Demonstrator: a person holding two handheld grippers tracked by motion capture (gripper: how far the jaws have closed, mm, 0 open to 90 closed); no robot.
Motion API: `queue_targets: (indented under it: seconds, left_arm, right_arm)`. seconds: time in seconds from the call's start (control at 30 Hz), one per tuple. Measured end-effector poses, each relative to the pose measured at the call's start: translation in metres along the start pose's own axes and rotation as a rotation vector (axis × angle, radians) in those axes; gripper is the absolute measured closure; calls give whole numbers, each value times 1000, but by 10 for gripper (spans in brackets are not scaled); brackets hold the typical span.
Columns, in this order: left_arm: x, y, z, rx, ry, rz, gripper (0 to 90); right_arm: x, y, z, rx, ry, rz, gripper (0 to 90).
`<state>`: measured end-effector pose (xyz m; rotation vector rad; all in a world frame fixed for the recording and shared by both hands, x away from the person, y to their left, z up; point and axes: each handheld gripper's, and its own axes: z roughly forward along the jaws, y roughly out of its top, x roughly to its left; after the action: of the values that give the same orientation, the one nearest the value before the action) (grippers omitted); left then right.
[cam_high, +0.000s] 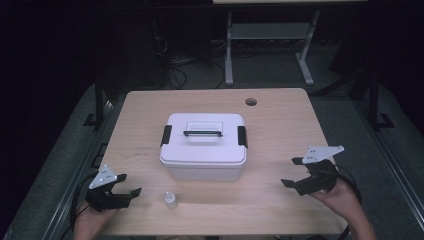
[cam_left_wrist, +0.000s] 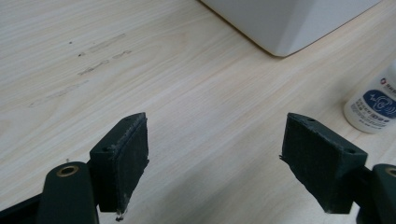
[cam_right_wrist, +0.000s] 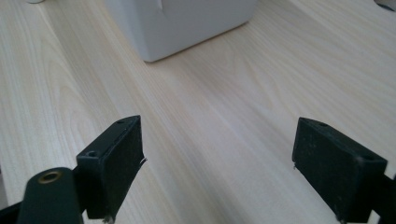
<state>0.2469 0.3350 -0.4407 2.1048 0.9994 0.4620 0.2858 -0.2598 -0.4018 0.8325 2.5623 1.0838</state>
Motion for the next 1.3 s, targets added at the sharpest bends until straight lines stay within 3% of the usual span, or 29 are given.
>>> queue_targets:
  seconds: [0.27, 0.53, 0.63, 0.8, 1.3]
  left_arm:
    - [2, -2, -1, -12, -6, -6, 226]
    - [3, -1, -2, -25, -14, -7, 226]
    - [3, -2, -1, -24, -18, -8, 226]
    - [5, -3, -3, -28, -15, -13, 226]
    - [6, -5, -4, -33, -19, -22, 230]
  right_arm:
    - [-13, 48, -9, 55, 47, -82, 151]
    - [-15, 86, -2, 102, 83, -159, 147]
    - [-13, 107, 0, 118, 94, -198, 147]
    - [-13, 130, 2, 119, 111, -226, 147]
    - [8, 184, 26, 132, 149, -348, 147]
